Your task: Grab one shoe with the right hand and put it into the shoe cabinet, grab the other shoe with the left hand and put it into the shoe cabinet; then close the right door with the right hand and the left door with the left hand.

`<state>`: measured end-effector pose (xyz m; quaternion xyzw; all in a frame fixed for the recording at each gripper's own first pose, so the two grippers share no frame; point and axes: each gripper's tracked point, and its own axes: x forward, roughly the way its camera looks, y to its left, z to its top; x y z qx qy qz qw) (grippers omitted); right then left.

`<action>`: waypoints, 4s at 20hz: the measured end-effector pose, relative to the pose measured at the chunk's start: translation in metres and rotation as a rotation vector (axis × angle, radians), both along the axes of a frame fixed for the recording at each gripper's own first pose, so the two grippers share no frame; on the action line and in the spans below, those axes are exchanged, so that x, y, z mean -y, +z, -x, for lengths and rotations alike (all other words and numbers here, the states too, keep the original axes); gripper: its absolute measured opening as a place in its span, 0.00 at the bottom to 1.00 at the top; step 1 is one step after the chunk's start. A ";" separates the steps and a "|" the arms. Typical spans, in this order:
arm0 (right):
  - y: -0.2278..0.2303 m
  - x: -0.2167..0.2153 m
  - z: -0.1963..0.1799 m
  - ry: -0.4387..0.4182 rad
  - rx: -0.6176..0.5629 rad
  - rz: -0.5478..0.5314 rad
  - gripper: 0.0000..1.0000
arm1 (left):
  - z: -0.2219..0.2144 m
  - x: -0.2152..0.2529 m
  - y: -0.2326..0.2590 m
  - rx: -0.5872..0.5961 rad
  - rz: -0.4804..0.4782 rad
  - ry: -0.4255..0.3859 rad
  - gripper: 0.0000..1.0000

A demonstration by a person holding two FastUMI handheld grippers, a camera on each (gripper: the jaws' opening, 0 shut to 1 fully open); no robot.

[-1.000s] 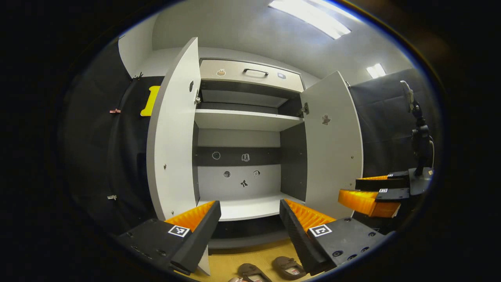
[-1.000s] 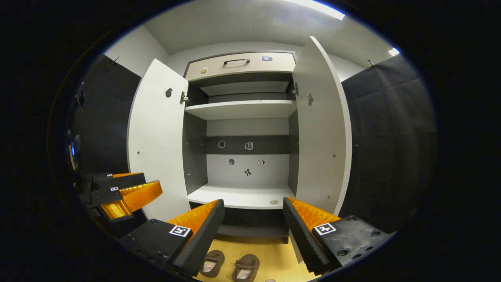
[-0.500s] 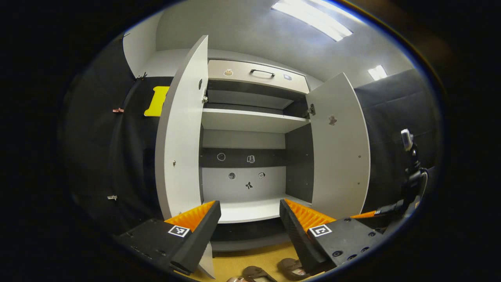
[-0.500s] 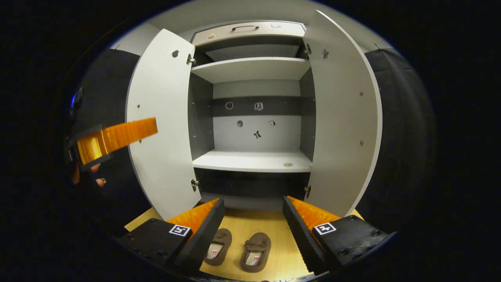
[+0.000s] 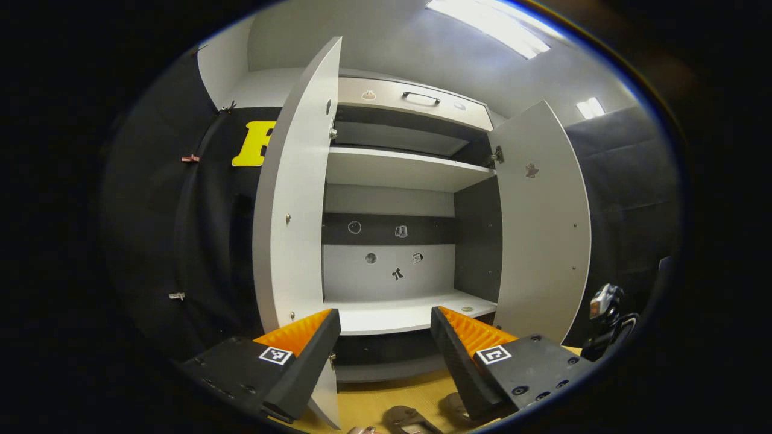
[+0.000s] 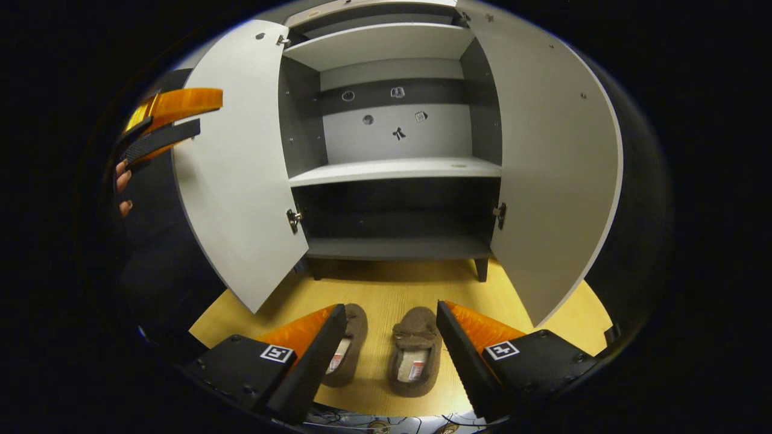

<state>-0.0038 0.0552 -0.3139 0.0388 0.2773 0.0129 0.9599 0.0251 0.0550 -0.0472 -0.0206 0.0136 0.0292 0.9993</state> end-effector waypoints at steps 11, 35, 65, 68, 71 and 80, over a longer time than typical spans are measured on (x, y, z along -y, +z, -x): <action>-0.142 -0.008 0.009 -0.032 -0.245 -0.058 0.79 | -0.006 0.004 -0.039 -0.069 -0.002 -0.016 0.95; -0.212 0.015 -0.051 -0.034 -0.261 0.076 0.06 | -0.017 0.003 -0.086 -0.156 0.018 0.000 0.94; 0.200 0.047 -0.233 0.068 0.237 0.130 0.05 | 0.036 0.037 -0.051 -0.202 0.031 0.051 0.94; 0.194 0.058 -0.282 0.064 0.212 0.122 0.05 | 0.025 0.047 -0.053 -0.214 0.046 0.084 0.94; 0.173 0.065 -0.334 0.057 0.155 0.097 0.05 | 0.012 0.053 -0.054 -0.216 0.061 0.152 0.94; 0.108 0.069 -0.448 0.050 0.017 0.093 0.05 | -0.019 0.049 -0.076 -0.272 0.100 0.323 0.94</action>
